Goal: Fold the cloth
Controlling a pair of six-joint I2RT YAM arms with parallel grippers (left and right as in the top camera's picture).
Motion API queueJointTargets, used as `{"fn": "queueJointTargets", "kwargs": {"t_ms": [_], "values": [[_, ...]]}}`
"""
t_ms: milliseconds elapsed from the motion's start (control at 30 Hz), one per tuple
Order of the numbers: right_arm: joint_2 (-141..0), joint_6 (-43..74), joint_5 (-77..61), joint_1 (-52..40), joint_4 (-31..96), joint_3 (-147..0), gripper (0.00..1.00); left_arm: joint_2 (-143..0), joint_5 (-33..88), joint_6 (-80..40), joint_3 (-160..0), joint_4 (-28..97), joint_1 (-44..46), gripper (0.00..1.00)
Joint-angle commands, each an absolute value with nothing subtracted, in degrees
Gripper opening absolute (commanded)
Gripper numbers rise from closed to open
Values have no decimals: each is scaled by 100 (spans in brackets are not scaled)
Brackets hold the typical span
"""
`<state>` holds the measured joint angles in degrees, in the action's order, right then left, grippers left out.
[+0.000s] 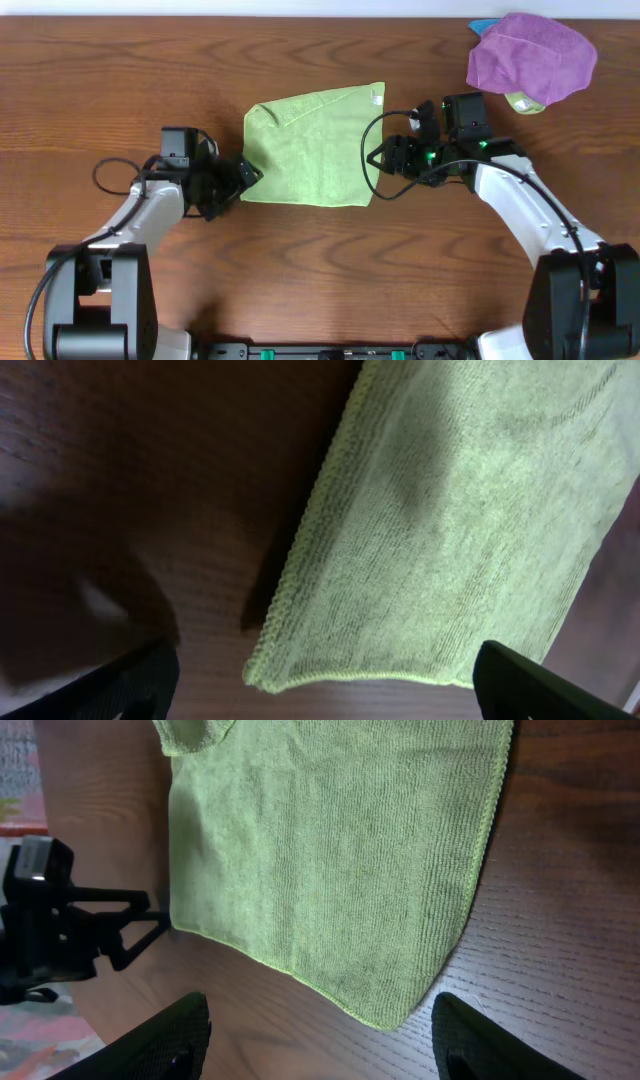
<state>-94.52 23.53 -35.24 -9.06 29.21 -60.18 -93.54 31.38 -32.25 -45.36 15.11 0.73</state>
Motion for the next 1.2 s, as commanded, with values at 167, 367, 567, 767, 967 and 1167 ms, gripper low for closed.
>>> {"fn": "queueJointTargets", "kwargs": {"t_ms": [167, 367, 567, 767, 967, 1167], "values": [[-9472, 2486, -3673, -886, 2886, -5990, 70, -9480, 3284, -3586, -4388, 1100, 104, 89], [-9472, 2510, -3800, -886, 2891, -5990, 70, -9804, 3288, -3839, -4386, 707, 301, 83], [-9474, 2523, -3774, -908, 2895, -5990, 68, -10119, 3439, -3988, -4386, 320, 344, 61], [-9483, 2521, -3269, -1061, 2882, -5920, 68, -10119, 3459, -3990, -4388, 110, 342, 19], [-9483, 2630, -3124, -1234, 2281, -5581, 68, -10119, 3459, -3990, -4388, 97, 340, 6], [-9483, 3170, -3000, -1240, 1511, -4856, 72, -10119, 3682, -3990, -4388, -14, 340, 6]]}}
